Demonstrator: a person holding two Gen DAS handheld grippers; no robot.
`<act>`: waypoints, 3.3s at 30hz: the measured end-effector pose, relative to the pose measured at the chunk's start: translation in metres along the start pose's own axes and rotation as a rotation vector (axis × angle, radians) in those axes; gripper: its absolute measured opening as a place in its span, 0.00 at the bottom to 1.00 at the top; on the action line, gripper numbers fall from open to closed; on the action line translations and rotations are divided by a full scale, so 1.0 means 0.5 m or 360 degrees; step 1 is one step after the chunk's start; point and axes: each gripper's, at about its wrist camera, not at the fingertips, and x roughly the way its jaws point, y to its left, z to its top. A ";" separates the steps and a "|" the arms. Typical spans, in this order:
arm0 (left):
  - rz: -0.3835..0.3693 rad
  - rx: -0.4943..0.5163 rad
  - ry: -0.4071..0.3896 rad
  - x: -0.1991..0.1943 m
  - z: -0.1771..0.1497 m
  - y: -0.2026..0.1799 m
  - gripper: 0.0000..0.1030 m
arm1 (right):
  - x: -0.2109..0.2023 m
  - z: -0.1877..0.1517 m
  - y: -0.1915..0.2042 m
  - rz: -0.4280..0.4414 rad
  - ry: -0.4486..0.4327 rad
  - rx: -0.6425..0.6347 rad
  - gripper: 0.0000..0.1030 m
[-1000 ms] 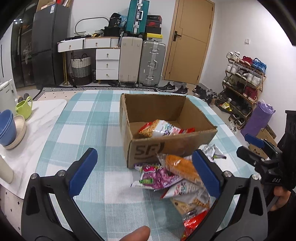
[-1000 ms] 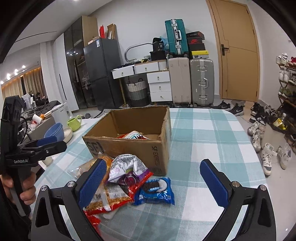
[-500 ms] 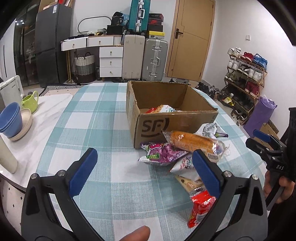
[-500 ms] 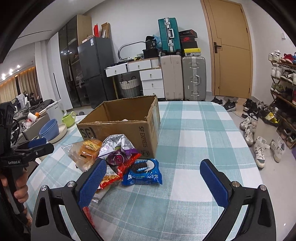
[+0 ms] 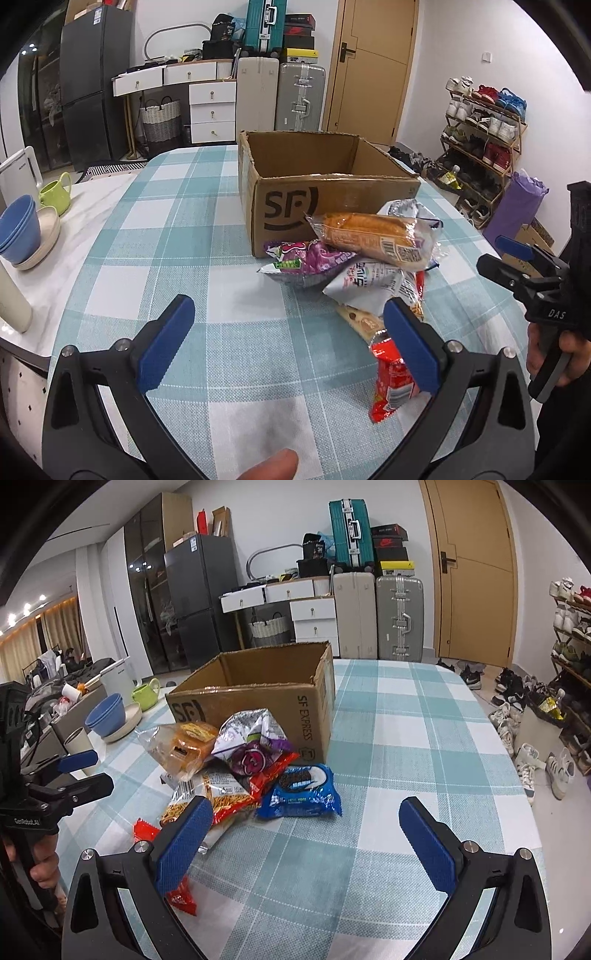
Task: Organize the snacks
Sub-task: 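Move both tools back toward the remaining snacks beside the box, then grasp the red wafer pack with the left tool, then grasp the cream cracker pack with the right tool while the left tool holds the wafer pack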
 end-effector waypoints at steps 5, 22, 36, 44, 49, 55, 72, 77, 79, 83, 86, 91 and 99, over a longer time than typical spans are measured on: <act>-0.0046 -0.0019 0.0003 -0.004 -0.016 -0.008 0.99 | 0.007 -0.006 0.016 -0.0011 0.0041 -0.0056 1.00; -0.0088 -0.0014 0.0083 0.011 -0.080 -0.051 0.99 | 0.015 -0.019 0.028 0.0004 0.0179 -0.0122 1.00; -0.0137 0.0053 0.0136 0.028 -0.104 -0.094 0.99 | 0.020 -0.022 0.017 0.0010 0.0219 -0.0124 1.00; -0.0202 0.0093 0.0192 0.049 -0.117 -0.127 0.99 | 0.024 -0.023 0.007 0.0003 0.0219 -0.0099 1.00; -0.0218 0.0193 0.0190 0.060 -0.123 -0.156 0.92 | 0.025 -0.023 0.005 0.0004 0.0218 -0.0091 1.00; -0.0235 0.0200 0.0239 0.078 -0.132 -0.168 0.71 | 0.025 -0.023 0.005 0.0004 0.0218 -0.0092 1.00; -0.0343 0.0132 0.0147 0.049 -0.136 -0.130 0.43 | 0.031 -0.029 0.009 0.0009 0.0229 -0.0083 1.00; -0.0324 0.0095 0.0126 0.040 -0.132 -0.109 0.43 | 0.036 -0.032 0.011 0.0024 0.0232 -0.0081 1.00; -0.0308 0.0085 0.0116 0.037 -0.130 -0.099 0.43 | 0.042 -0.034 0.014 0.0033 0.0244 -0.0080 1.00; -0.0287 0.0055 0.0113 0.034 -0.126 -0.076 0.43 | 0.057 -0.041 0.025 0.0059 0.0270 -0.0079 1.00; -0.0271 0.0043 0.0110 0.034 -0.124 -0.066 0.43 | 0.073 -0.047 0.037 0.0095 0.0294 -0.0074 1.00; -0.0257 0.0030 0.0108 0.037 -0.125 -0.059 0.43 | 0.107 -0.057 0.071 0.0152 0.0346 -0.0092 1.00; -0.0238 0.0022 0.0119 0.046 -0.129 -0.050 0.44 | 0.153 -0.052 0.125 0.0182 0.0397 -0.0134 1.00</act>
